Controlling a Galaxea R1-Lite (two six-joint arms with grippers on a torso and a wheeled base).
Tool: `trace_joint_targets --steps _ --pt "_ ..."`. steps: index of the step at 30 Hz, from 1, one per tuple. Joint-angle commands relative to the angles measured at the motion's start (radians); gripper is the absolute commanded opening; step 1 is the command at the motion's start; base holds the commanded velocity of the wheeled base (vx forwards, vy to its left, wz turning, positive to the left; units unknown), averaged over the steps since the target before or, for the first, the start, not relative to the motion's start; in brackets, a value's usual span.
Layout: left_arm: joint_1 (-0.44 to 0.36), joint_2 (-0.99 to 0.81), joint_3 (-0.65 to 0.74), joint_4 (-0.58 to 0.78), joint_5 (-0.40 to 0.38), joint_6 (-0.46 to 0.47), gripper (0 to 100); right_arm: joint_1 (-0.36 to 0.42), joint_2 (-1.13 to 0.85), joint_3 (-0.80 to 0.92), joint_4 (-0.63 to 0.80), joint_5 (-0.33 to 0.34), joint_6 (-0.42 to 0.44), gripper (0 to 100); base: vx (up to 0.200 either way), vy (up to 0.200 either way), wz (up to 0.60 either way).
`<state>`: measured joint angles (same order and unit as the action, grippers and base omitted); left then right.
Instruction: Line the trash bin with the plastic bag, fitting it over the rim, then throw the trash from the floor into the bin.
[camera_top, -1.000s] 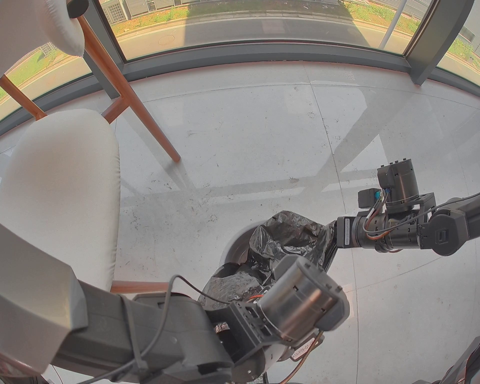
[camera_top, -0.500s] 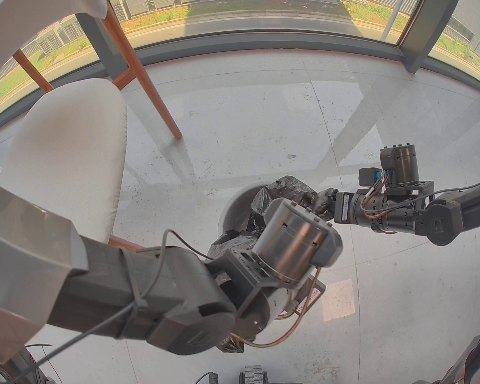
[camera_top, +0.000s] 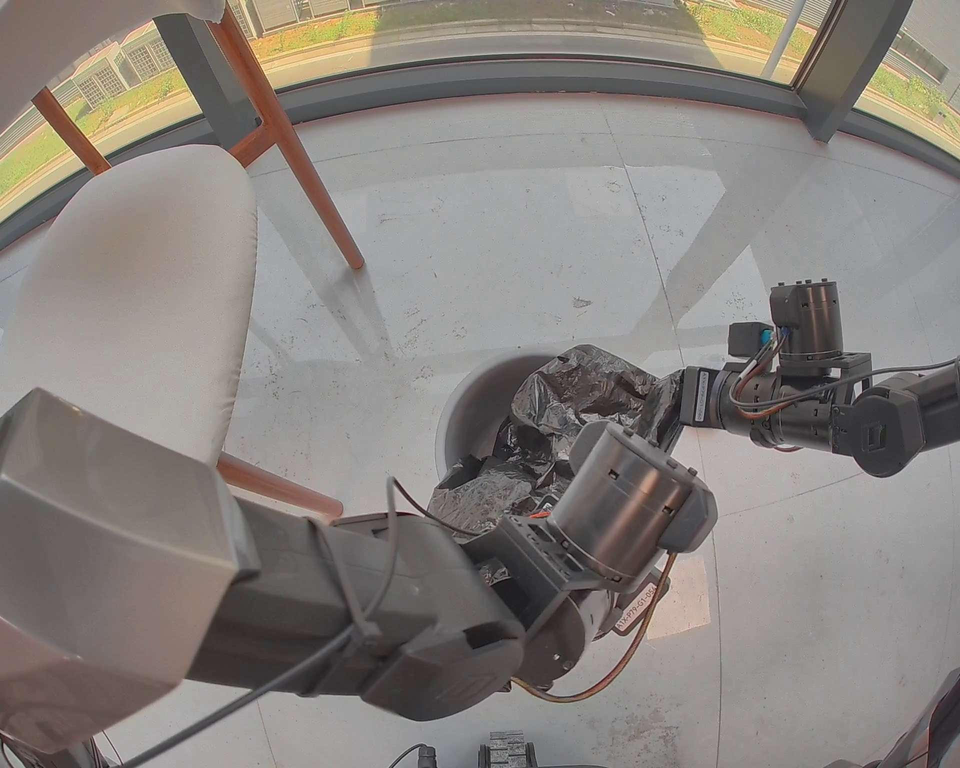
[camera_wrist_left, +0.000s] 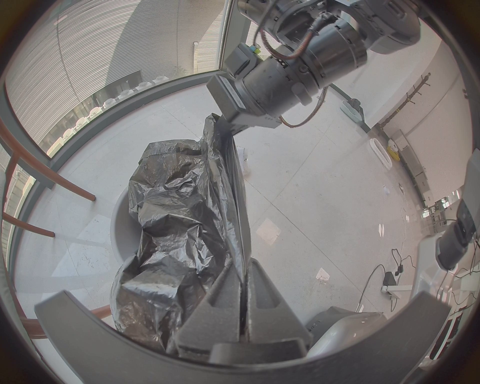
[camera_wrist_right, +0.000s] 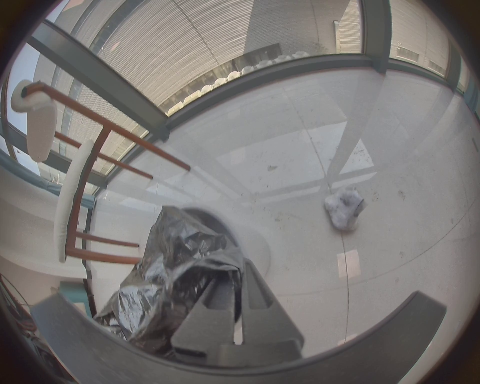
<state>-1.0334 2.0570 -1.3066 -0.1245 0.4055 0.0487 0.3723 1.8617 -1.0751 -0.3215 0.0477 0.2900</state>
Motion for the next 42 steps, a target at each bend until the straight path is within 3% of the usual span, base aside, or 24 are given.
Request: trace_joint_targets --steps 1,18,26,39,40,42 --pt "0.003 0.057 -0.036 0.0 0.013 -0.001 0 -0.033 0.04 -0.039 -0.051 0.003 0.0 0 0.0 0.0 0.0" --pt "0.036 0.152 -0.29 0.086 0.15 -0.018 0 -0.043 0.093 -0.141 -0.096 0.046 0.005 0 0.0 0.0 0.0" --pt "0.036 0.253 -0.467 0.129 0.154 -0.018 0 -0.043 0.132 -0.154 -0.183 0.058 0.003 0 0.0 0.0 0.0" --pt "0.032 0.304 -0.48 0.157 0.144 -0.024 0 -0.067 0.148 -0.146 -0.183 0.058 0.0 0 0.0 0.0 0.0" --pt "0.033 0.307 -0.482 0.154 0.142 -0.026 100 -0.073 0.149 -0.146 -0.183 0.058 0.0 0 0.0 0.0 0.0" --pt "0.038 0.316 -0.482 0.152 0.142 -0.029 100 -0.081 0.149 -0.146 -0.183 0.058 0.0 0 0.0 0.0 0.0"
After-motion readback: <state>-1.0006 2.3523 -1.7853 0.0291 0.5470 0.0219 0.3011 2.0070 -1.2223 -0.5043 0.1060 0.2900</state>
